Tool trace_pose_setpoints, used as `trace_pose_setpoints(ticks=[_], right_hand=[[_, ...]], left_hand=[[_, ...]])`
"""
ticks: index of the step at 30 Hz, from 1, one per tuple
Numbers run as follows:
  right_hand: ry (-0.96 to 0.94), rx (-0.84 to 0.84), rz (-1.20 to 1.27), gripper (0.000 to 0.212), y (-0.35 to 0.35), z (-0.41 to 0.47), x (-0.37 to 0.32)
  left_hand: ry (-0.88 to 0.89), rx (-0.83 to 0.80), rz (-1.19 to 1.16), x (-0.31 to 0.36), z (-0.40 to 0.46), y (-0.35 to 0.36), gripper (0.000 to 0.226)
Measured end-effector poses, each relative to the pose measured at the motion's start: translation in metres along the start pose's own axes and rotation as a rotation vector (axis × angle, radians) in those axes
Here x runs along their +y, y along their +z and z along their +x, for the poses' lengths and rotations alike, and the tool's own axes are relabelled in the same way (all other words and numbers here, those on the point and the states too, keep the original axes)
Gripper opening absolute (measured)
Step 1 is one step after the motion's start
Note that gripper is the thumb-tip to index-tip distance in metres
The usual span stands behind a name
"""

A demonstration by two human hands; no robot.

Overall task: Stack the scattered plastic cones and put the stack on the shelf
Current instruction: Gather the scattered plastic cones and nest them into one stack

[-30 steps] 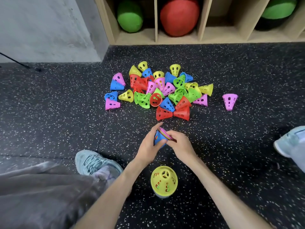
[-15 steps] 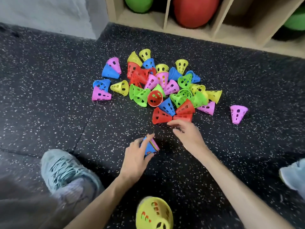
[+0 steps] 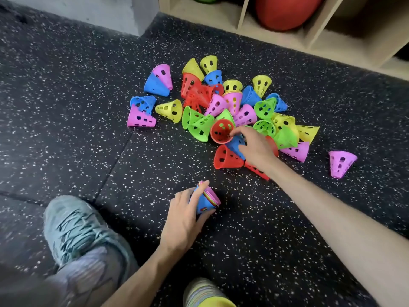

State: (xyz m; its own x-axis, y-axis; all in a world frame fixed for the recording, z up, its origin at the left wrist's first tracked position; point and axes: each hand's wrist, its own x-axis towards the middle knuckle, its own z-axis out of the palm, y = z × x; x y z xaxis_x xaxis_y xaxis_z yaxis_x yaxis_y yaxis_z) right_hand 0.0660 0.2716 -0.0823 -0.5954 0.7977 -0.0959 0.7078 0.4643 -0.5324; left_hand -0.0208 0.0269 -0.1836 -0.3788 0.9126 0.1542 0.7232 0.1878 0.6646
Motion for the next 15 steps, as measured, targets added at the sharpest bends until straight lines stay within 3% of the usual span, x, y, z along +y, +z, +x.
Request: trace_pose_setpoints(ticks=[11, 15], right_hand=[[-0.085, 0.056, -0.236, 0.024, -0.013, -0.016, 0.021], [-0.020, 0.192, -0.078, 0.021, -0.026, -0.024, 0.020]], left_hand=[[-0.025, -0.007, 0.020, 0.001, -0.001, -0.001, 0.079], [-0.047, 0.002, 0.007, 0.004, -0.001, -0.002, 0.077]])
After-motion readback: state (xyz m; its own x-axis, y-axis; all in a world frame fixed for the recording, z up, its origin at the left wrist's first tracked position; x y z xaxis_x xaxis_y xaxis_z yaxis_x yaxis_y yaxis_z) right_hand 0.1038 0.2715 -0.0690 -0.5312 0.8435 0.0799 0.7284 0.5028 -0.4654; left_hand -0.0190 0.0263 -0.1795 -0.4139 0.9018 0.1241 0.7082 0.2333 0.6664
